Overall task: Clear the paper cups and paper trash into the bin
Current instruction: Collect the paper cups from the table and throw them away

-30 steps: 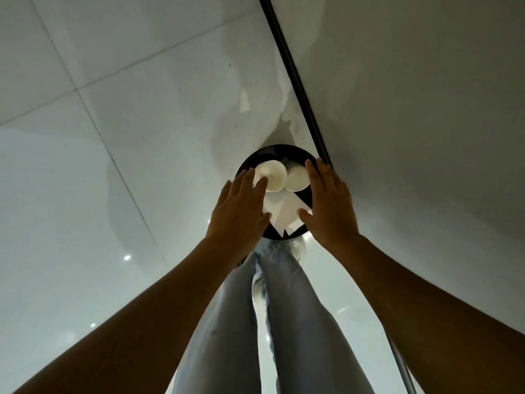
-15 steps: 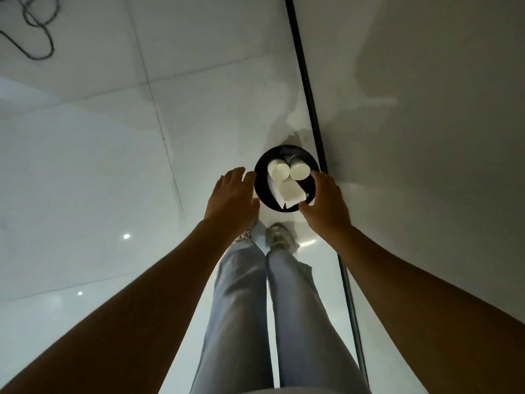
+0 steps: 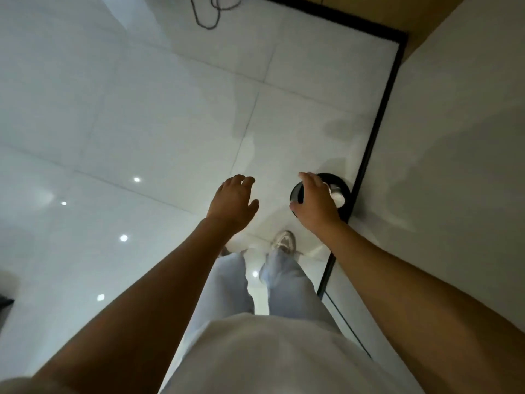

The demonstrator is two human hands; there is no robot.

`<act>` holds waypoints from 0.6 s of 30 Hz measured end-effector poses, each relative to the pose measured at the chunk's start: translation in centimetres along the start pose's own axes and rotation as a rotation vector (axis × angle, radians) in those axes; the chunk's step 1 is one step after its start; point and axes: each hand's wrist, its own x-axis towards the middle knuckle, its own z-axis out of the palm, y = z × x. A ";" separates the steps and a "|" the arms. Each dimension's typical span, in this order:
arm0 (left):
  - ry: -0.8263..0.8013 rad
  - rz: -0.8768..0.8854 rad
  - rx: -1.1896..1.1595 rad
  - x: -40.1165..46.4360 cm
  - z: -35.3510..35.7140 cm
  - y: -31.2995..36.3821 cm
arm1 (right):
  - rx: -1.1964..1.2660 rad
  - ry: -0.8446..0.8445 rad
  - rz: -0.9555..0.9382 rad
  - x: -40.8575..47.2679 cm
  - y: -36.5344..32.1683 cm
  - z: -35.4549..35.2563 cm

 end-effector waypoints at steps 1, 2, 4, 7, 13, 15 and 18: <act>0.035 -0.041 -0.029 -1.8 -0.9 -1.6 | -0.031 -0.019 -0.051 -0.5 -2.3 0.1; 0.071 -0.084 -0.058 -3.6 -1.6 -3.2 | -0.061 -0.036 -0.104 -1.0 -4.7 0.4; 0.137 -0.167 -0.111 -7.7 -2.9 -6.8 | -0.123 -0.075 -0.195 -2.2 -9.7 1.4; 0.234 -0.301 -0.186 -14.6 -4.0 -13.0 | -0.220 -0.143 -0.332 -4.7 -17.6 4.6; 0.365 -0.575 -0.358 -30.4 -3.4 -26.3 | -0.360 -0.273 -0.612 -12.8 -32.8 15.9; 0.394 -0.664 -0.391 -35.7 -2.1 -30.6 | -0.428 -0.337 -0.713 -16.0 -37.0 20.7; 0.422 -0.802 -0.457 -43.5 -0.2 -35.9 | -0.523 -0.423 -0.854 -21.2 -42.3 27.6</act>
